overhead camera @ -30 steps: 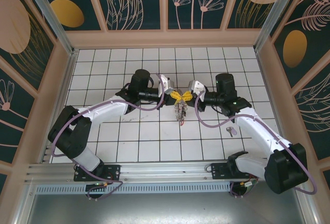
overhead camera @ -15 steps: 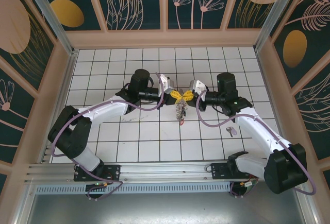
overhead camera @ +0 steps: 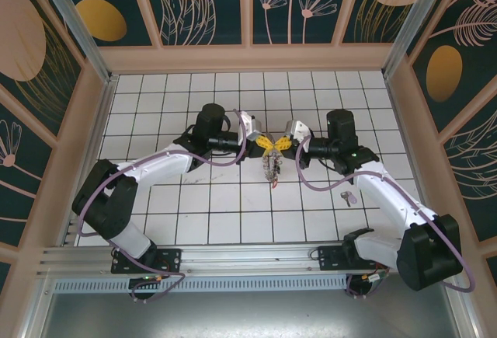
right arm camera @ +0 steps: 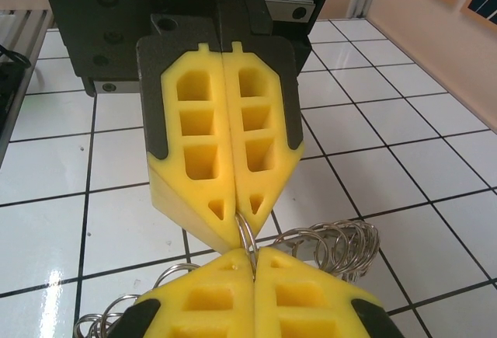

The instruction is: Put the keys on the keyring

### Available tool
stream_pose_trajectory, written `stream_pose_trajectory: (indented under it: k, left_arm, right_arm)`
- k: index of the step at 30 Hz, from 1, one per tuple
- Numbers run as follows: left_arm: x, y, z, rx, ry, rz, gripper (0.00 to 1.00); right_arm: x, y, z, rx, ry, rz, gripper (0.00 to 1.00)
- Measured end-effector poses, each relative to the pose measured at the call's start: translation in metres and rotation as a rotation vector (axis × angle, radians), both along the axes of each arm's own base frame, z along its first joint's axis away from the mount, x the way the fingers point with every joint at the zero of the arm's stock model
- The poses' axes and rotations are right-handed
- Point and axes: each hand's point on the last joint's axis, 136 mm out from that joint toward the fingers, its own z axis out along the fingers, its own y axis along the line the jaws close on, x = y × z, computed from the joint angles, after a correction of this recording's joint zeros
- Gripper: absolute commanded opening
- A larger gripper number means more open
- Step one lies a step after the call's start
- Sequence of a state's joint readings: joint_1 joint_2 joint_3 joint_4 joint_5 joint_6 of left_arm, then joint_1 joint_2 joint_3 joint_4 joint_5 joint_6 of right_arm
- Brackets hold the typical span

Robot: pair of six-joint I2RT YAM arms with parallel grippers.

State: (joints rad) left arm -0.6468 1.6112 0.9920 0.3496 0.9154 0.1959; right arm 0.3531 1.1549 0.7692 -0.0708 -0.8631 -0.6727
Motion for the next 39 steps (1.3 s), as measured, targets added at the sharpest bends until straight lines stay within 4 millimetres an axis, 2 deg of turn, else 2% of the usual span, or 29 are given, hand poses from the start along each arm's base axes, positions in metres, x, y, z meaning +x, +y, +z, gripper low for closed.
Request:
stream_pose_trajectory:
  k: [4,11,13,16,22,26,33,39]
  left_arm:
    - [0.004,-0.001,-0.001,0.038,-0.022,0.001,0.11]
    - [0.010,-0.003,-0.009,0.127,-0.046,-0.002,0.12]
    - [0.009,-0.002,-0.010,0.141,-0.052,-0.006,0.10]
    - [0.009,-0.001,-0.010,0.152,-0.064,-0.011,0.00]
    - [0.011,0.000,-0.012,0.166,-0.065,0.000,0.00]
    - [0.011,-0.001,-0.014,0.147,-0.067,0.003,0.00]
    - [0.004,-0.003,-0.012,0.073,-0.030,-0.005,0.00]
    - [0.001,-0.005,-0.005,0.010,-0.002,-0.013,0.00]
  right_arm:
    - [0.002,-0.001,-0.001,-0.010,-0.003,-0.014,0.00]
    - [0.005,-0.001,-0.007,-0.062,0.009,-0.053,0.00]
    - [0.005,0.000,-0.007,-0.072,0.010,-0.058,0.00]
    - [0.004,0.000,-0.008,-0.092,0.015,-0.066,0.00]
    - [0.007,0.001,-0.010,-0.159,0.015,-0.088,0.00]
    - [0.008,0.000,-0.011,-0.170,-0.002,-0.087,0.10]
    - [0.005,-0.005,-0.011,-0.091,0.017,-0.052,0.15]
    - [0.001,-0.007,-0.006,-0.037,0.032,-0.022,0.13]
